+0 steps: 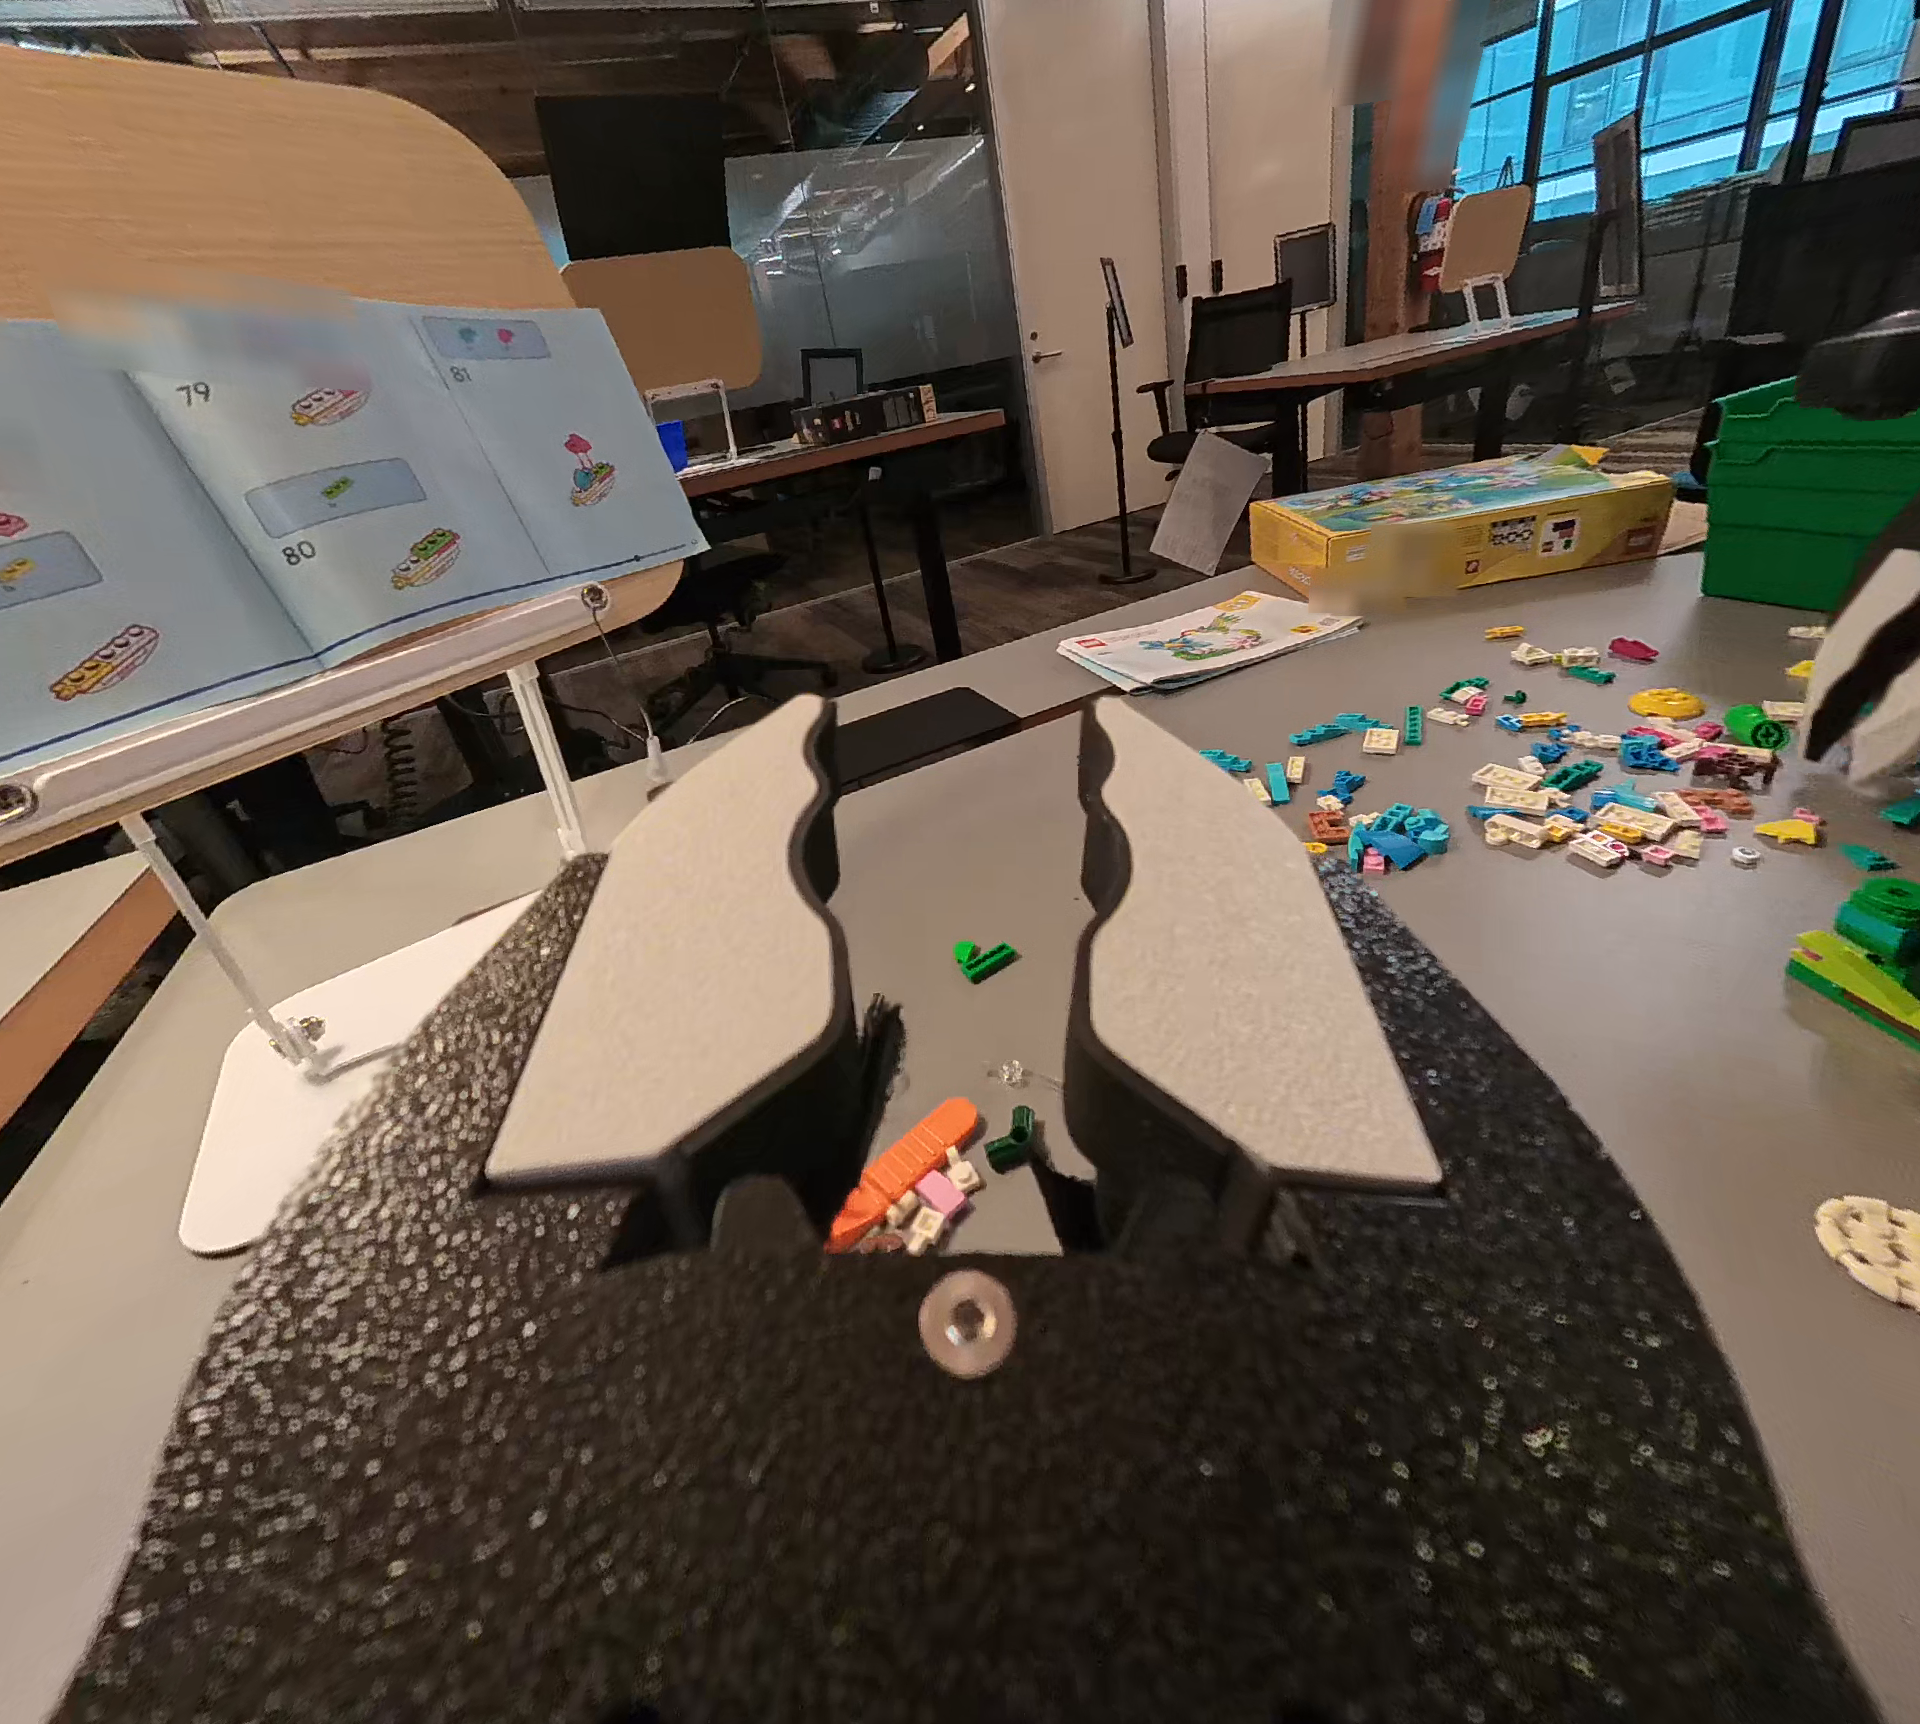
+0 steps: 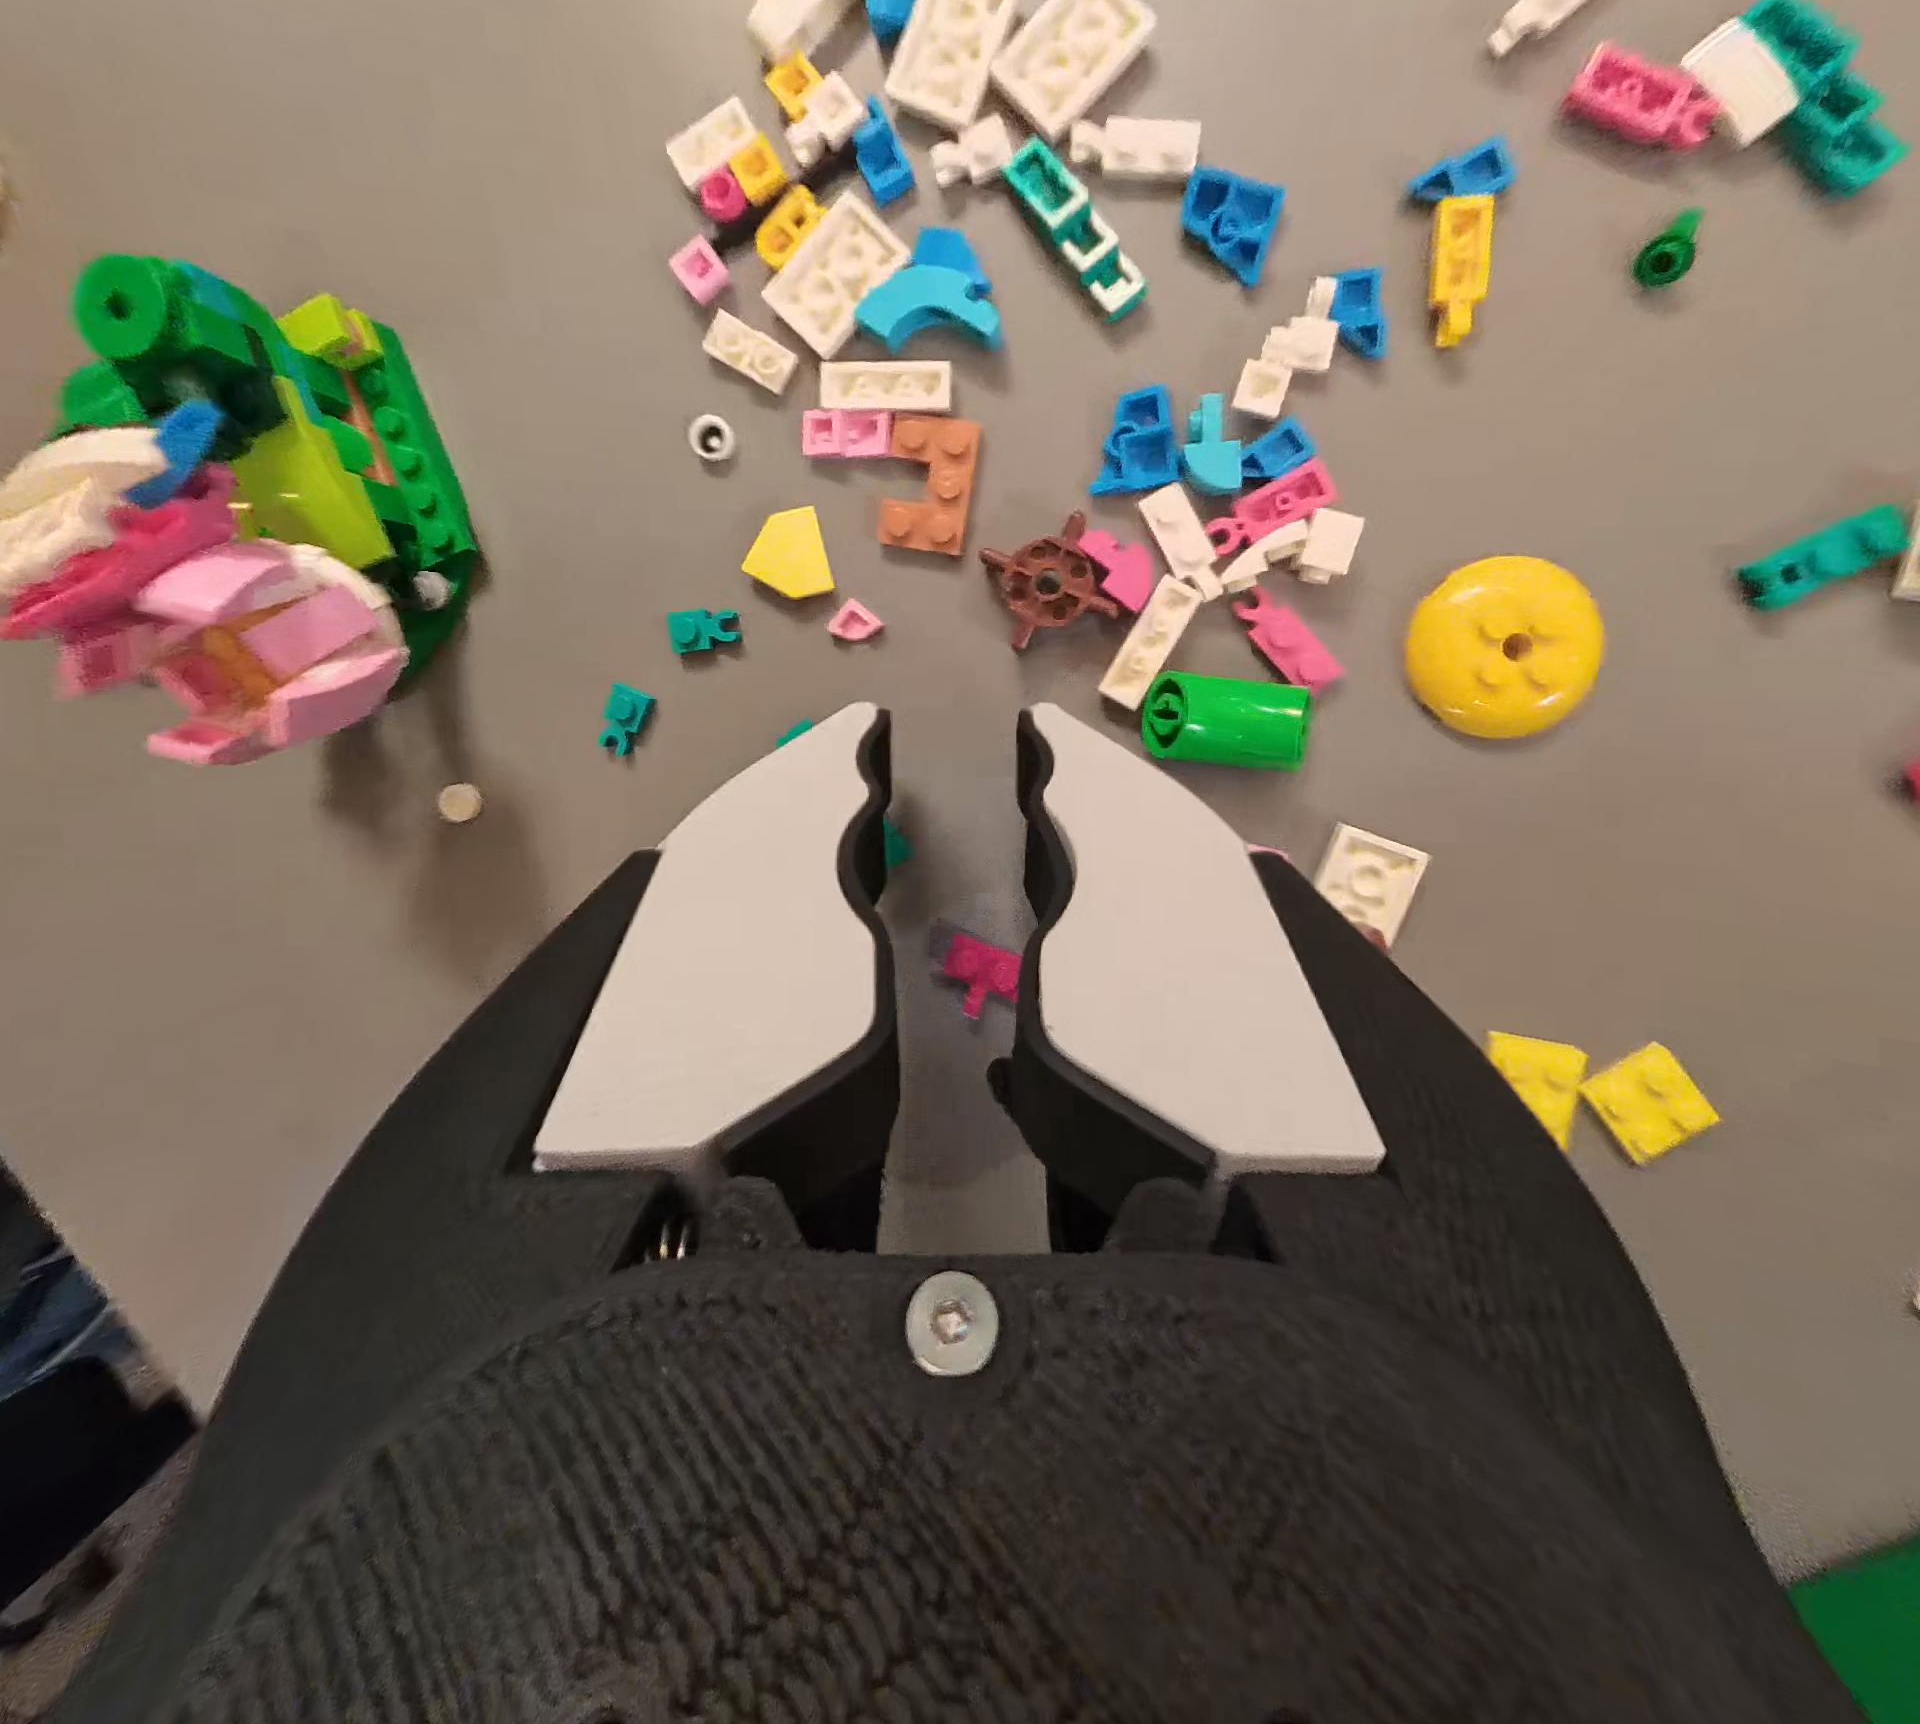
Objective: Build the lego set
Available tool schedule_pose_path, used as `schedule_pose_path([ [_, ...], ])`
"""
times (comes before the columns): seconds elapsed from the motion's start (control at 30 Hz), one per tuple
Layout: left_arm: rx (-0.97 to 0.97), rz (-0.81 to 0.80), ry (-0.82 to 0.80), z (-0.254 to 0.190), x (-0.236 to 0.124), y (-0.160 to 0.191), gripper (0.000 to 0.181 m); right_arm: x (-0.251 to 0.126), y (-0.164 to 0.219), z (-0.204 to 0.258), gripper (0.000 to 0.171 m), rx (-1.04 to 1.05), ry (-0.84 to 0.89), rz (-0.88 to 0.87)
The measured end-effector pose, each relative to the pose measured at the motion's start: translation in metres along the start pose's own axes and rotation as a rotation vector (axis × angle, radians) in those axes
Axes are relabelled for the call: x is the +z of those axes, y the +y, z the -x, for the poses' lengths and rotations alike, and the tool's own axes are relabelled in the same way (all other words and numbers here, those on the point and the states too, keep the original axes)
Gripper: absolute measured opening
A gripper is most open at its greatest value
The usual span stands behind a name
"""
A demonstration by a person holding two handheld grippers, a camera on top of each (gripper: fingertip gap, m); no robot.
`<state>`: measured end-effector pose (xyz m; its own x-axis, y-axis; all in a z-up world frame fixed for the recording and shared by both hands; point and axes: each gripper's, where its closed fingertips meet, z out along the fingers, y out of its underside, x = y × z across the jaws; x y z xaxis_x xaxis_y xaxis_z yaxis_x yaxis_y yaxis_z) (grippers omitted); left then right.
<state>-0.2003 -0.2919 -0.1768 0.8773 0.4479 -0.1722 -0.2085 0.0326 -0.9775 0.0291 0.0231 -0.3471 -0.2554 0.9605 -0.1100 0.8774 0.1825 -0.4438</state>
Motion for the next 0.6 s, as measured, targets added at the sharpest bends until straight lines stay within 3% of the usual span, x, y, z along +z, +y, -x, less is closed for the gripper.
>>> schedule_pose_path([
  [0.03,-0.002,0.006,0.006,-0.001,0.001,0.001,0.044,0.003,0.003,-0.005,0.022,0.000,0.051,0.020],
  [0.2,0.020,0.048,0.031,-0.009,0.007,0.009,0.044,0.001,0.000,-0.029,0.017,0.050,0.205,-0.019],
  [0.4,0.019,0.078,0.071,-0.019,0.011,0.016,0.043,0.007,-0.004,-0.033,0.012,0.100,0.153,-0.038],
  [0.6,-0.003,0.089,0.116,-0.030,0.015,0.018,0.043,-0.009,-0.014,-0.031,0.007,-0.075,0.261,-0.059],
])
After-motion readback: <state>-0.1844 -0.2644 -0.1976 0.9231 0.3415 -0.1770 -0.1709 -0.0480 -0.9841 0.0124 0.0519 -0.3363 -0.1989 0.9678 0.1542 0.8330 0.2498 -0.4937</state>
